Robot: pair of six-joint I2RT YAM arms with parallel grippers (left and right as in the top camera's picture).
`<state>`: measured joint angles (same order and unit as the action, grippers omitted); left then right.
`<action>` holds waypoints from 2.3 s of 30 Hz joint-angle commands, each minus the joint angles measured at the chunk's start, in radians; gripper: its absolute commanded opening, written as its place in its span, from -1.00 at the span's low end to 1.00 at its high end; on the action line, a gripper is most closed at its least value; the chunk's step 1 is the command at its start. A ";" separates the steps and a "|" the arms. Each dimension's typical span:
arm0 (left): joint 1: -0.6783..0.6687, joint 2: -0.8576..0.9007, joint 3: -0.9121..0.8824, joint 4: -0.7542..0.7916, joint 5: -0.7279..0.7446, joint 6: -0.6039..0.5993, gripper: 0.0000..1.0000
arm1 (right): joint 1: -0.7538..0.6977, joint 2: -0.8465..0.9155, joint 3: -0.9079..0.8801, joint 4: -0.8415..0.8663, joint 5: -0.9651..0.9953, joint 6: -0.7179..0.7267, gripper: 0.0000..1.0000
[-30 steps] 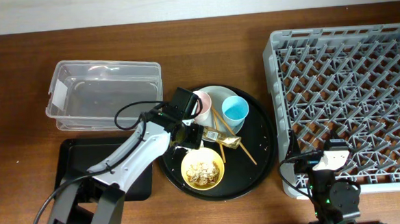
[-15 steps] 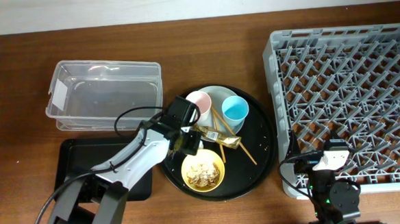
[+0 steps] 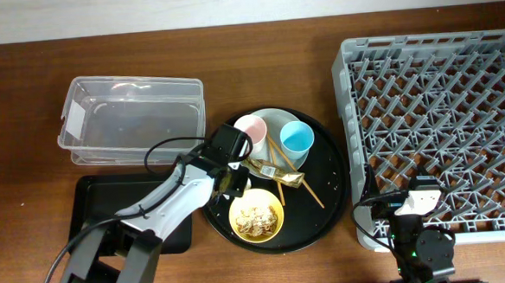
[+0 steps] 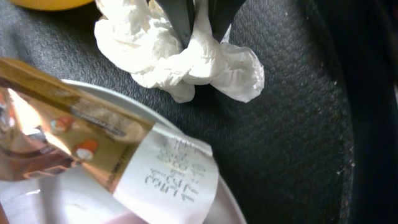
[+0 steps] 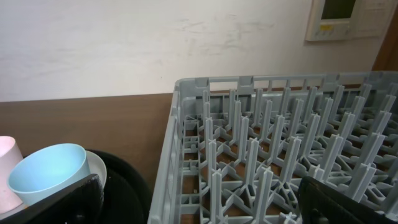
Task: Sort waste into correct bins and load items into the dishwasher rack
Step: 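Carry the tissue left and release it into the clear plastic bin, then move the left gripper back to the gold wrapper on the plate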
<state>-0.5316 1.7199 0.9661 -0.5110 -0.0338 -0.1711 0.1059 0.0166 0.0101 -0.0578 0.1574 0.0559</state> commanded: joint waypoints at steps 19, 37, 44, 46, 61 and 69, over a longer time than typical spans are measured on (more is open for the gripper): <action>0.303 -0.165 0.184 0.133 -0.426 0.005 -0.92 | 0.005 -0.004 -0.005 -0.007 0.012 0.005 0.97; 0.362 -0.099 0.185 0.174 -0.310 0.005 0.57 | 0.005 -0.004 -0.005 -0.007 0.012 0.005 0.97; 0.362 -0.103 0.185 0.172 -0.299 0.005 -0.48 | 0.005 -0.004 -0.005 -0.007 0.012 0.005 0.97; 0.362 -0.103 0.185 0.158 -0.299 0.005 -0.99 | 0.005 -0.004 -0.005 -0.007 0.012 0.005 0.97; 0.362 -0.136 0.185 0.121 -0.282 0.005 0.99 | 0.005 -0.004 -0.005 -0.007 0.012 0.005 0.97; 0.252 -0.338 0.185 0.021 0.066 -0.016 0.99 | 0.005 -0.004 -0.005 -0.007 0.012 0.005 0.97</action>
<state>-0.2089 1.4948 1.1481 -0.4561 -0.1688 -0.1722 0.1059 0.0166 0.0101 -0.0578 0.1574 0.0559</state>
